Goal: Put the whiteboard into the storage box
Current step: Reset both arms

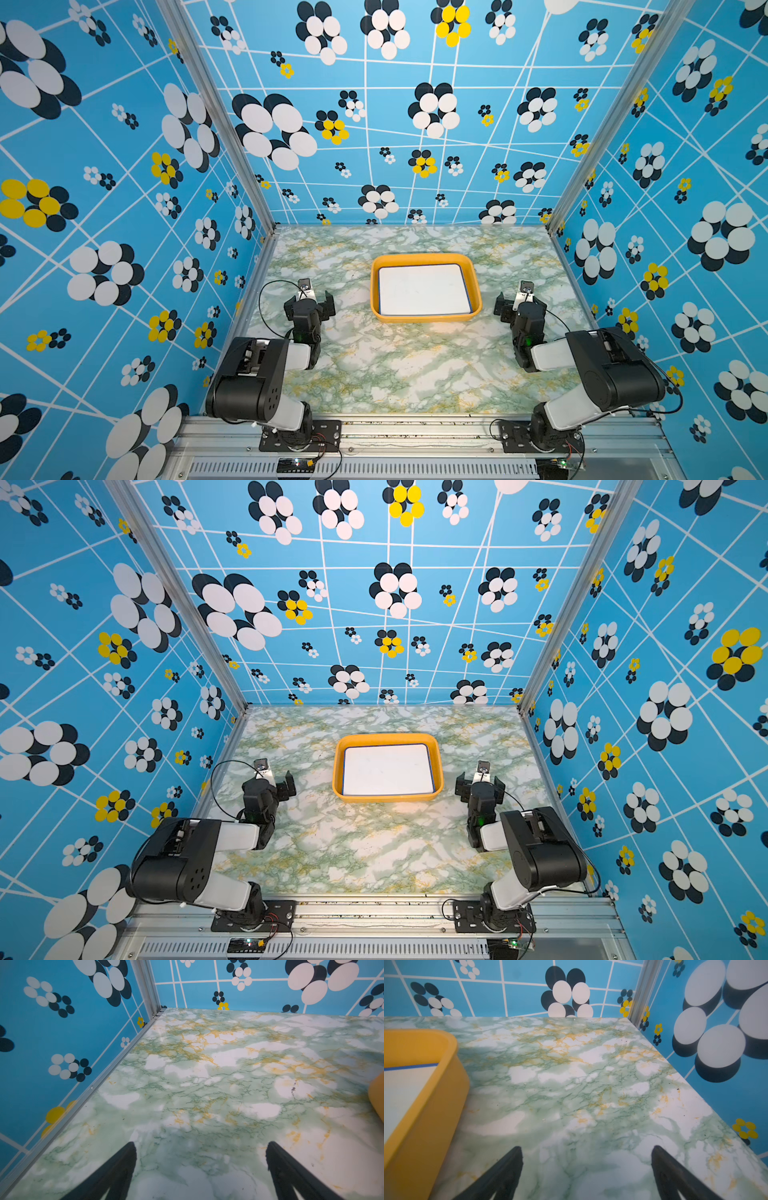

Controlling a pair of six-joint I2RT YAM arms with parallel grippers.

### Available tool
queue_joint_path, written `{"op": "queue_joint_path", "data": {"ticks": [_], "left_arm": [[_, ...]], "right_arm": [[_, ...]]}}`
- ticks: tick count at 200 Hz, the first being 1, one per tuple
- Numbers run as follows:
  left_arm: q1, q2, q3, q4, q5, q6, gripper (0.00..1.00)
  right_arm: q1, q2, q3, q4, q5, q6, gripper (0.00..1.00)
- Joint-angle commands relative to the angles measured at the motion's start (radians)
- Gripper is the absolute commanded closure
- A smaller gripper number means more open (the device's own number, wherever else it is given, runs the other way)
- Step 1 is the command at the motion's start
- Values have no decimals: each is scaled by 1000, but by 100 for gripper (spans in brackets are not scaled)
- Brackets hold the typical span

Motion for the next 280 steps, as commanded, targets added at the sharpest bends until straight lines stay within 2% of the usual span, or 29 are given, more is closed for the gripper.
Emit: {"op": "queue_joint_path", "data": {"ticks": [1, 26, 39, 107, 167, 198, 280], "left_arm": [[-19, 43, 36, 79, 65, 60, 1], [-14, 36, 48, 45, 72, 47, 1], [-9, 39, 50, 47, 77, 48, 1], [-20, 40, 31, 85, 85, 67, 0], [1, 35, 33, 70, 241, 94, 1], [77, 35, 70, -1, 399, 48, 0], [81, 35, 77, -15, 380, 36, 0]], "right_arm": [[-4, 8, 11, 113, -36, -25, 1], [-4, -9, 91, -63, -16, 1, 1], [-37, -5, 93, -58, -1, 7, 1], [-38, -6, 93, -61, 8, 15, 1], [-42, -7, 95, -64, 8, 20, 1], [-52, -7, 100, -79, 8, 34, 1], [-56, -10, 101, -86, 4, 40, 1]]}}
